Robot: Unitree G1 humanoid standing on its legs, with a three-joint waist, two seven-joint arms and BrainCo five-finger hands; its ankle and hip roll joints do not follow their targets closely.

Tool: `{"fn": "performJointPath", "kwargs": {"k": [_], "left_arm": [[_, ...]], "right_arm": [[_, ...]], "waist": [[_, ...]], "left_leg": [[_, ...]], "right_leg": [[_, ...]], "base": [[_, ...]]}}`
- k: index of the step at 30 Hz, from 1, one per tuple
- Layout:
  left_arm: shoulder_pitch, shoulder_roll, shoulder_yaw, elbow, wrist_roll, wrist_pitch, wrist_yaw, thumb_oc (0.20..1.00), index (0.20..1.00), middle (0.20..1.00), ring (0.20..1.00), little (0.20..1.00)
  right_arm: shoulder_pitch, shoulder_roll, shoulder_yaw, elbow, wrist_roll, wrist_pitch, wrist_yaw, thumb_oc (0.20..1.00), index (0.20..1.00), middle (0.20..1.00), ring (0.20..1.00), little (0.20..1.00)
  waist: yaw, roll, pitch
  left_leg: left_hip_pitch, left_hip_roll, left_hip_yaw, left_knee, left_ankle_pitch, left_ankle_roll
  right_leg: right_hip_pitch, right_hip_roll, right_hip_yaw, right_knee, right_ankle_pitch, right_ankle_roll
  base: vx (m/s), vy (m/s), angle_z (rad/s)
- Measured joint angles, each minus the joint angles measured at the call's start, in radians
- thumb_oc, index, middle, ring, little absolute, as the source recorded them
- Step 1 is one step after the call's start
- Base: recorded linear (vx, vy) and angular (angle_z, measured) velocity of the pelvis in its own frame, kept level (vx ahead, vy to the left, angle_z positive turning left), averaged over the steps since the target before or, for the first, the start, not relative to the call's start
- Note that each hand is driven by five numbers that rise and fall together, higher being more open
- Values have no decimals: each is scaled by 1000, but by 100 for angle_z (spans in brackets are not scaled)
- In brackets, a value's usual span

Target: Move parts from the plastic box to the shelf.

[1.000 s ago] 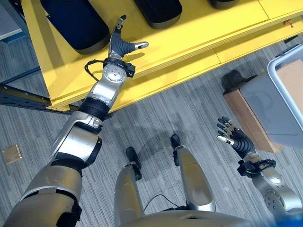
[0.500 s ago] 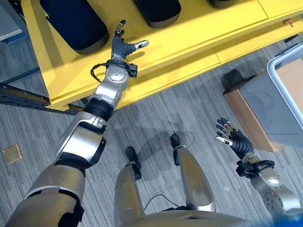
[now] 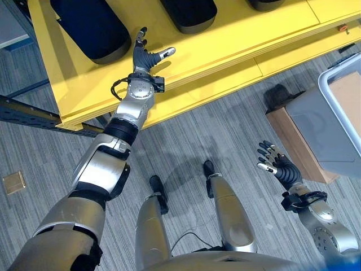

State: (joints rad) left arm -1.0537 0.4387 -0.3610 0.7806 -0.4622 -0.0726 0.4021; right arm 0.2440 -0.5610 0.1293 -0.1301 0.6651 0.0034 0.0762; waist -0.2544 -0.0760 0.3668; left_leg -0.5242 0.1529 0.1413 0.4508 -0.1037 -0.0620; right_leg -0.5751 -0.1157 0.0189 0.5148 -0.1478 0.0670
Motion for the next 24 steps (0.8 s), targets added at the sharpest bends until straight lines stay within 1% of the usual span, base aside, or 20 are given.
{"fn": "performJointPath", "kwargs": {"k": [8, 18, 24], "left_arm": [[23, 0, 9, 0, -21, -1, 8, 1000, 1000, 1000, 1000, 1000], [26, 0, 31, 0, -31, -4, 21, 1000, 1000, 1000, 1000, 1000], [35, -1, 40, 2, -40, -4, 21, 1000, 1000, 1000, 1000, 1000]], "right_arm": [[0, 0, 0, 0, 0, 0, 0, 1000, 1000, 1000, 1000, 1000], [0, -1, 1, 0, 0, 0, 0, 1000, 1000, 1000, 1000, 1000], [0, -4, 1, 0, 0, 0, 0, 1000, 1000, 1000, 1000, 1000]], "waist": [[6, -2, -1], [25, -2, -1], [24, -4, -1]], "left_leg": [[-9, 0, -10, 12, -1, -1], [-9, 0, -12, 13, -1, -1], [-15, 0, -18, 23, -2, 0]], "right_leg": [[-4, 0, -4, 11, -2, -2], [-3, -1, -8, 13, -2, -3], [-3, -2, -9, 17, -3, -3]], "base": [[-1, 1, 2], [0, 0, 0], [-3, 5, 2]]}}
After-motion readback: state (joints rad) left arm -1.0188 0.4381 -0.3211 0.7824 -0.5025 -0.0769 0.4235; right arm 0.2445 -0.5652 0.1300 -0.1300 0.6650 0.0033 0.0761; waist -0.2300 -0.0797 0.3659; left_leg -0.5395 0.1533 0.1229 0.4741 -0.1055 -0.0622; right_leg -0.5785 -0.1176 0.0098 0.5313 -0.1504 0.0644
